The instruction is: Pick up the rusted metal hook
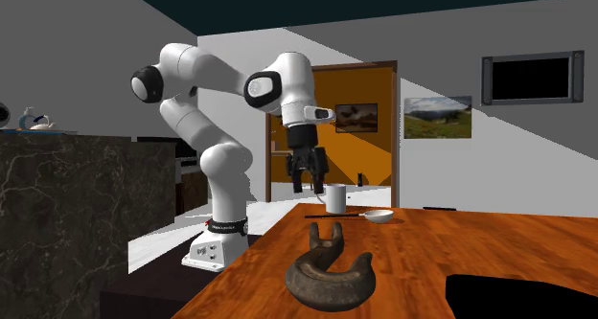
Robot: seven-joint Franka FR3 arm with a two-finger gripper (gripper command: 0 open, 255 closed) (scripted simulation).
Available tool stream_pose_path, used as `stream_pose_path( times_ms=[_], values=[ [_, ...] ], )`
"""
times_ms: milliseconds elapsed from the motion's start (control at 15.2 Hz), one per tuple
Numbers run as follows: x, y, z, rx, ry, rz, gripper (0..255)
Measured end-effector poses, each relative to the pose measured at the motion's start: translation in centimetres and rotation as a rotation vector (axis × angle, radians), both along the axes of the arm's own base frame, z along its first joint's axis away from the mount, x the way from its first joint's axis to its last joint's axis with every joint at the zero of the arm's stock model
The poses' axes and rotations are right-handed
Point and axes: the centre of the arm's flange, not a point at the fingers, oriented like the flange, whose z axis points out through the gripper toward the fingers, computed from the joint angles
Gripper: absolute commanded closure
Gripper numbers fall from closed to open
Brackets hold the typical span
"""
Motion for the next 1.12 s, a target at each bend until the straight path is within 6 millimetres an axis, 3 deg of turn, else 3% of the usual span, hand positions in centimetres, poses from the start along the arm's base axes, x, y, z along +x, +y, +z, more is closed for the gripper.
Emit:
stream_pose_path(
  times_ms=[594,1122],
  values=[
    [2.9,-8.0,-7.7,-0.034,-0.021,0.301,0],
    [3.6,-9.0,-12.2,-0.043,-0.023,0.347,0]
  ],
)
